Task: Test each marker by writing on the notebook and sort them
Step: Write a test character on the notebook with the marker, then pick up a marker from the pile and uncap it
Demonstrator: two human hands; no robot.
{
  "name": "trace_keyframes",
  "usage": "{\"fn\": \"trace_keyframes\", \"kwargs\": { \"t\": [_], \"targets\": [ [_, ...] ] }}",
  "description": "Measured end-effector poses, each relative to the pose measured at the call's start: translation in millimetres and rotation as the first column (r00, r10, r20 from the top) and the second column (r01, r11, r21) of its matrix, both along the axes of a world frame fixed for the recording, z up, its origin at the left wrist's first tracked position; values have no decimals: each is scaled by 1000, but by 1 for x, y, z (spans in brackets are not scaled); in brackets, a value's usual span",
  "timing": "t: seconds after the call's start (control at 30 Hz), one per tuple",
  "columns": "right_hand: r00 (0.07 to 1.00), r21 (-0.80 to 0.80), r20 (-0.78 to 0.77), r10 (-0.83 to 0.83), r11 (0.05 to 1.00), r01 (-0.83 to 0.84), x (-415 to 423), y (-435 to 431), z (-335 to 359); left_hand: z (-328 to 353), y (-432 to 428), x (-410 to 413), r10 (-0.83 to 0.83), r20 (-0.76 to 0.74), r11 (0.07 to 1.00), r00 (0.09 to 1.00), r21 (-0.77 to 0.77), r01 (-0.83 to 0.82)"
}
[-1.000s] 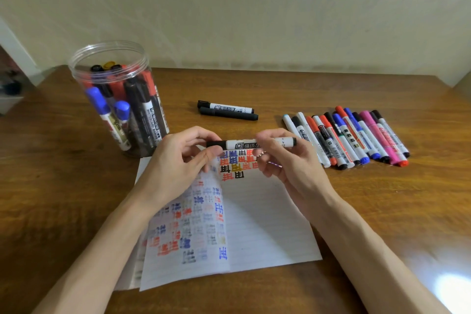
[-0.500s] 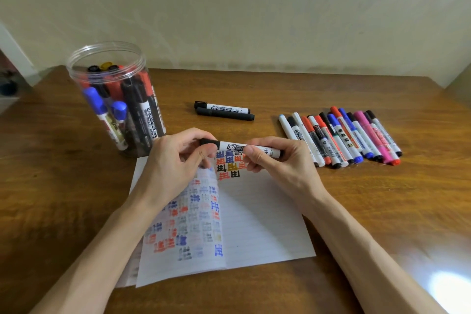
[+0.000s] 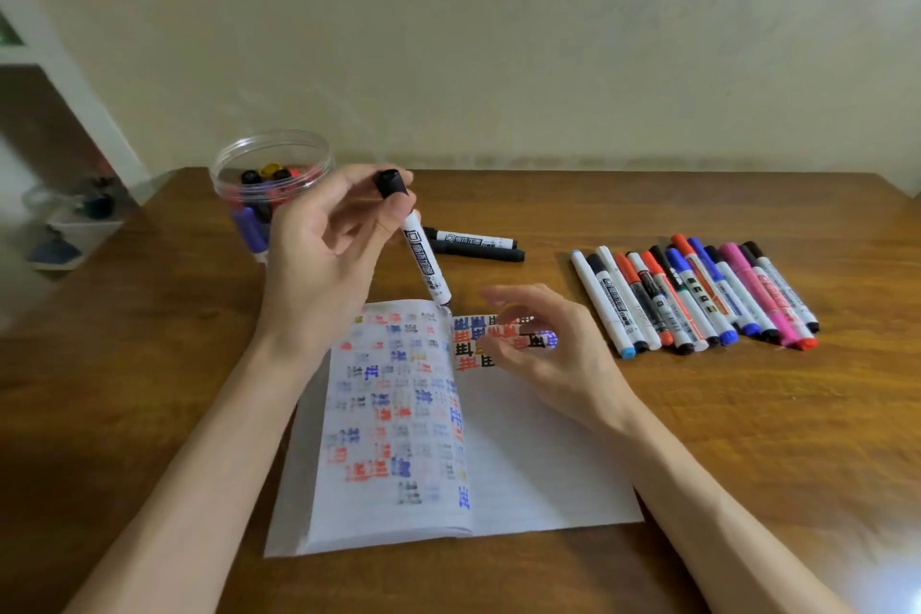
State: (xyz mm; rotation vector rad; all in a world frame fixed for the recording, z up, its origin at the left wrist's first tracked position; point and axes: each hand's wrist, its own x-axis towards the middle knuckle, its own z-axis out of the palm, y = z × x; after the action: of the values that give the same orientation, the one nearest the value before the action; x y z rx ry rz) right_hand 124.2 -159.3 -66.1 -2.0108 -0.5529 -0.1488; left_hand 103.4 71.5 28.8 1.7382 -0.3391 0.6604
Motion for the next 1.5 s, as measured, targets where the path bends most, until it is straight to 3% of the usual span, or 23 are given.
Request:
{"fn": "trace_keyframes", "kwargs": {
  "t": [0.2, 0.37, 0.47, 0.6, 0.87, 1.13, 1.5],
  "targets": [
    [967, -187, 2, 256, 950, -251, -15, 19, 10, 59, 35, -1, 183, 242, 980, 953, -117, -158],
    [949, -317, 70, 306, 909, -270, -15, 34, 6, 87, 71, 8, 303, 348, 953, 887, -120, -278],
    [949, -320, 84, 304, 910, -263, -14, 35, 2, 87, 90, 15, 300, 339, 952, 892, -53, -301],
    [949, -327, 87, 303, 908, -260, -13, 35, -1, 71, 100, 24, 307, 203, 943, 930, 70, -326],
    [951, -320, 86, 297, 912, -256, -12, 35, -3, 38, 105, 23, 381, 116, 876, 917, 273, -398],
    [951, -314, 85, 297, 914, -257, -12, 34, -4, 17, 105, 13, 439, 211, 776, 873, 401, -487],
    [951, -300, 93, 294, 919, -255, -13, 34, -5, 2, 103, 13, 469, 213, 655, 857, 568, -499]
  ]
}}
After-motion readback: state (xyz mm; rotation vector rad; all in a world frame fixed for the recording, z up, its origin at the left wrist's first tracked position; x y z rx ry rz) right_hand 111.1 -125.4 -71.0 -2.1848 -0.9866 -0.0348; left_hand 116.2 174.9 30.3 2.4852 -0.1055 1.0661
